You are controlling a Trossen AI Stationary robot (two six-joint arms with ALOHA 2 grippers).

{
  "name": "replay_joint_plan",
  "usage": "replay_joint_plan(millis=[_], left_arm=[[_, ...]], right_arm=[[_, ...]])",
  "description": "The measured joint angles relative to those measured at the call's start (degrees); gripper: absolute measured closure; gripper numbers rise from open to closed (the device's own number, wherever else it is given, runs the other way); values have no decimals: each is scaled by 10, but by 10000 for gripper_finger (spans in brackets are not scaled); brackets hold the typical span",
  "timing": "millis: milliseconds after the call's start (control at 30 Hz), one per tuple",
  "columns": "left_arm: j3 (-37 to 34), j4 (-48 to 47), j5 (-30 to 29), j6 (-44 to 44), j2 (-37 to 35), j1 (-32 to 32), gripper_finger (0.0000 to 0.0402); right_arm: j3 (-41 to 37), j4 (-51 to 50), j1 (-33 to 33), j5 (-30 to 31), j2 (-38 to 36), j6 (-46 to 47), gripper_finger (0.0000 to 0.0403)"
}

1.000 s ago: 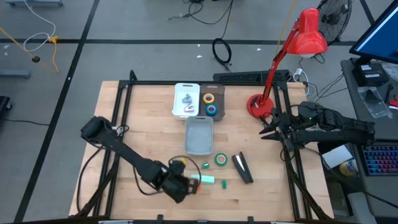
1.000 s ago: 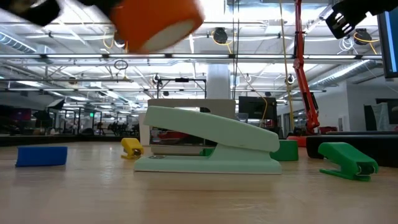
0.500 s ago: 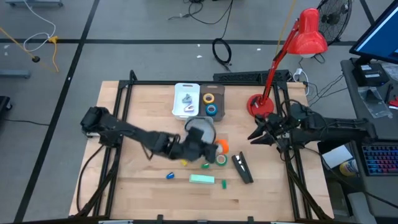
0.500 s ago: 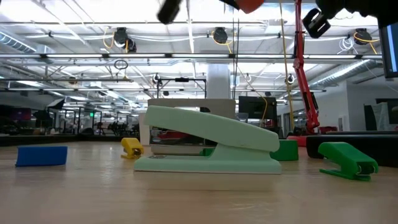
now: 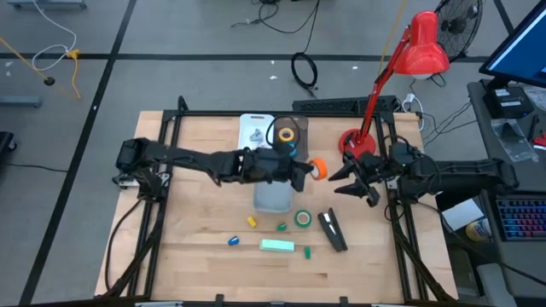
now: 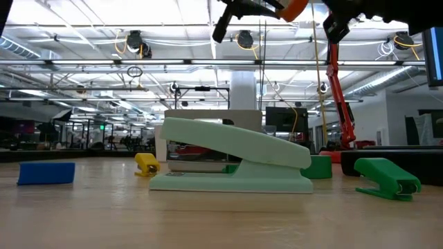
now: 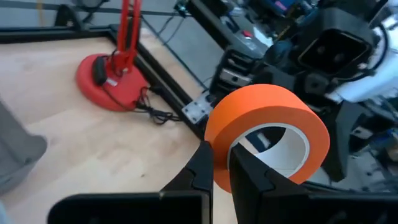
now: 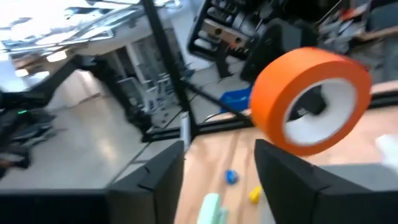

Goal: Pick and place Stapler, Stapler remover, tape
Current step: Put the orange tape into the black bin

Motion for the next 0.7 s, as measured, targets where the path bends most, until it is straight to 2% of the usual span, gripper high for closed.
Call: replay_joint_plan(millis=[100, 233, 400, 533, 700], left_arm=[[0, 9, 27, 6, 0, 13, 378], [0, 4, 34, 18, 0, 23, 378], [0, 4, 35, 21, 0, 28, 378], [0, 7, 59, 20, 1, 26, 379], [0, 8, 59, 16, 1, 21, 379]], right_arm=[[0, 29, 0, 37, 16, -17, 187], [0, 48, -3, 64, 33, -25, 166], [0, 56, -13, 75, 44, -27, 167], [0, 61, -27, 88, 45, -28, 171], [0, 61, -43, 78, 44, -27, 170]])
